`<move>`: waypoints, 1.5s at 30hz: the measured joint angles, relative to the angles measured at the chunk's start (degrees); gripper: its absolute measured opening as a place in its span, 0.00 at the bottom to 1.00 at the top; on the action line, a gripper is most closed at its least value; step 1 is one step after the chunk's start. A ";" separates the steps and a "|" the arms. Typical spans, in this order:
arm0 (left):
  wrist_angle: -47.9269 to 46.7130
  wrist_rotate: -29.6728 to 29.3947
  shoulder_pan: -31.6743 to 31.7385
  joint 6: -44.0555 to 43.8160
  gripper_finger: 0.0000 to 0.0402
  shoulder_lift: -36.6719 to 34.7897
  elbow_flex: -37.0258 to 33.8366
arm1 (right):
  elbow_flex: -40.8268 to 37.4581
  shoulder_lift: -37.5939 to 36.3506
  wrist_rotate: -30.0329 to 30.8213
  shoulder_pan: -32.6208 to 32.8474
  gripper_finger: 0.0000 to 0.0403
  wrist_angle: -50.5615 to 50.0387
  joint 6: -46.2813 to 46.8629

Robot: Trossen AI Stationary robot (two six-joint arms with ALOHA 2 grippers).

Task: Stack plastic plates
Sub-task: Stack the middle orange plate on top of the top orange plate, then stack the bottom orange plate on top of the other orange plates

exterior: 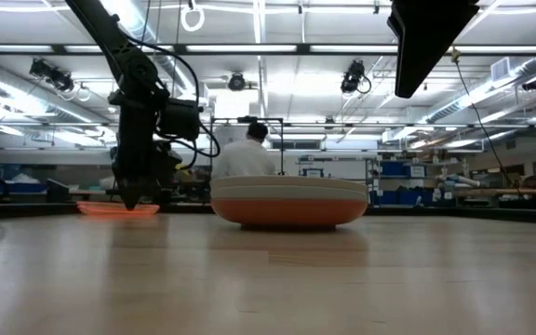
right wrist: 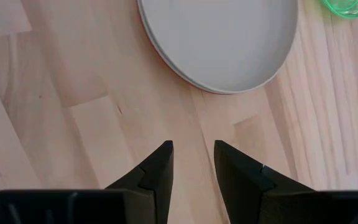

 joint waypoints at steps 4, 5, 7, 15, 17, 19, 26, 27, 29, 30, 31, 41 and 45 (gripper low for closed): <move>-0.10 0.01 -0.01 -0.03 0.03 0.00 0.00 | 0.00 0.00 -0.03 0.01 0.31 0.07 0.02; -0.10 0.01 -0.02 -0.05 0.03 0.00 0.00 | 0.00 0.00 -0.03 0.01 0.31 0.07 0.02; -0.11 0.03 0.00 -0.26 0.03 0.00 0.00 | 0.00 0.00 -0.03 0.01 0.31 0.07 0.02; -0.18 -0.04 -0.20 0.00 0.19 -0.09 0.00 | 0.00 0.00 -1.23 0.01 0.31 0.51 0.04; -0.65 -0.02 -0.54 0.00 0.24 -0.43 0.00 | 0.00 0.00 -1.56 0.02 0.31 0.51 0.04; -1.07 -0.06 -0.90 0.02 0.29 -1.36 0.00 | 0.00 0.00 -1.56 0.21 0.31 0.51 0.04; -7.46 -0.06 -4.31 -1.71 0.34 -9.62 0.04 | 0.00 0.00 -1.57 0.61 0.31 0.53 -0.04; -9.15 -0.08 -5.16 -2.45 0.34 -11.43 0.04 | 0.00 0.00 -1.56 0.60 0.31 0.53 -0.06; -13.26 -0.12 -7.38 -5.16 0.35 -15.20 0.07 | 0.00 0.00 -1.56 0.62 0.31 0.54 -0.15; -15.80 0.01 -8.91 -6.97 0.35 -17.37 0.07 | 0.00 0.00 -1.56 0.62 0.31 0.56 -0.15; -18.20 0.51 -10.65 -9.26 0.35 -19.49 0.07 | 0.00 0.00 -1.55 0.62 0.31 0.62 -0.15; -22.89 17.33 -42.72 -45.40 0.35 -34.30 0.07 | 0.00 0.00 0.76 0.48 0.31 3.38 -3.87; -13.88 17.99 -58.27 -59.99 0.35 -33.35 0.07 | 0.00 0.00 0.65 0.07 0.31 5.64 -8.73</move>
